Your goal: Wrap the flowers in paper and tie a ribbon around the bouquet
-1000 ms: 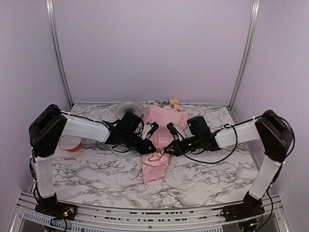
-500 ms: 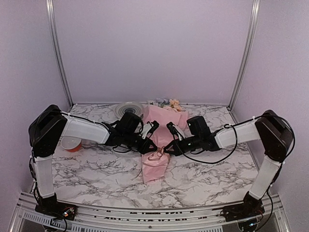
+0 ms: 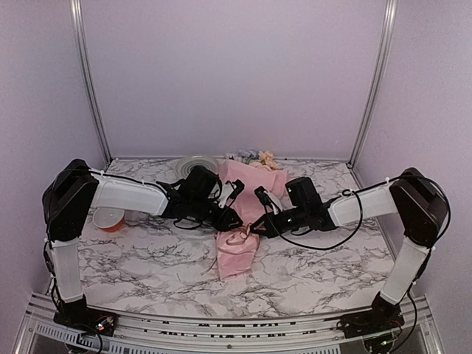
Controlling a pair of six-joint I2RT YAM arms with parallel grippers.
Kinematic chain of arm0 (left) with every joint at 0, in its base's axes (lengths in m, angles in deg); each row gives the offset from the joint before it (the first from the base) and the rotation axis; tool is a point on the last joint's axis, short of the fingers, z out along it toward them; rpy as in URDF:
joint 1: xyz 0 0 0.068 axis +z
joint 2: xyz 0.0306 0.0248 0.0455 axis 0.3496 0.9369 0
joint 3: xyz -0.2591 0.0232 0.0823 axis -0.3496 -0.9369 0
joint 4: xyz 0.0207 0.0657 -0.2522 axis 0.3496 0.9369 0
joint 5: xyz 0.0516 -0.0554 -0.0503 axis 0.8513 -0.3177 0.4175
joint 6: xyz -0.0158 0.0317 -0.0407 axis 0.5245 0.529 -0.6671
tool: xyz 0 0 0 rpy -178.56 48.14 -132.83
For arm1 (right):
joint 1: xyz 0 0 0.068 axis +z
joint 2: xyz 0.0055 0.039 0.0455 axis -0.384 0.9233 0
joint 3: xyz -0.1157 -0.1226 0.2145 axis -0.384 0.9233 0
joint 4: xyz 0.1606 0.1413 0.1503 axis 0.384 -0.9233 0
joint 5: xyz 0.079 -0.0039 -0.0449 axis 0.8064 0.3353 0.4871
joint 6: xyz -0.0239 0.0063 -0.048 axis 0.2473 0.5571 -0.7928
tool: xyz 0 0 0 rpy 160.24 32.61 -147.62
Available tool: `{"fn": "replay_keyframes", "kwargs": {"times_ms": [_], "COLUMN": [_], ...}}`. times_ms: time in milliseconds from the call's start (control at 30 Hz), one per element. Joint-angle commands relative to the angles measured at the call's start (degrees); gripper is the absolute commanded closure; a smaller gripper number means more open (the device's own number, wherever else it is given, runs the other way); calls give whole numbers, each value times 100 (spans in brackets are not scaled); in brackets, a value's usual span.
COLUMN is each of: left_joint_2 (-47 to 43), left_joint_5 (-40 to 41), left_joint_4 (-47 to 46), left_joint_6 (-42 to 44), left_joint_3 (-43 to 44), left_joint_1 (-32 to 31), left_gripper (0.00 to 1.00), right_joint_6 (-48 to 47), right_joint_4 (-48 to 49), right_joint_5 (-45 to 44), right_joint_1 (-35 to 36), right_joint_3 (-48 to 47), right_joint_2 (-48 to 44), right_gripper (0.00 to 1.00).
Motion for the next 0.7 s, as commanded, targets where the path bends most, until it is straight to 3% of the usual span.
{"fn": "replay_keyframes", "kwargs": {"times_ms": [0,167,300,467,667], "left_joint_2": [142,195,366,538,716], "left_joint_5": [282,511,287,254,182], "left_joint_4": [1117,1550,1610,1629,1623], "left_joint_6": [-216,-311,-339,-271,-277], "left_joint_3": [695,795,991,1081,1185], "left_joint_1": [-50,-77,-121,-186,-208], "left_gripper": [70,64,70,71,83], "right_joint_6": [-14,-15,10,55,112], "right_joint_4": [108,203,243,334,427], "right_joint_5": [-55,-40,-30,-43,-30], "right_joint_1": [17,17,15,16,33], "right_joint_3": [29,88,108,189,248], "right_joint_2": [-44,-40,-41,-78,-102], "right_gripper": [100,100,100,100,100]}}
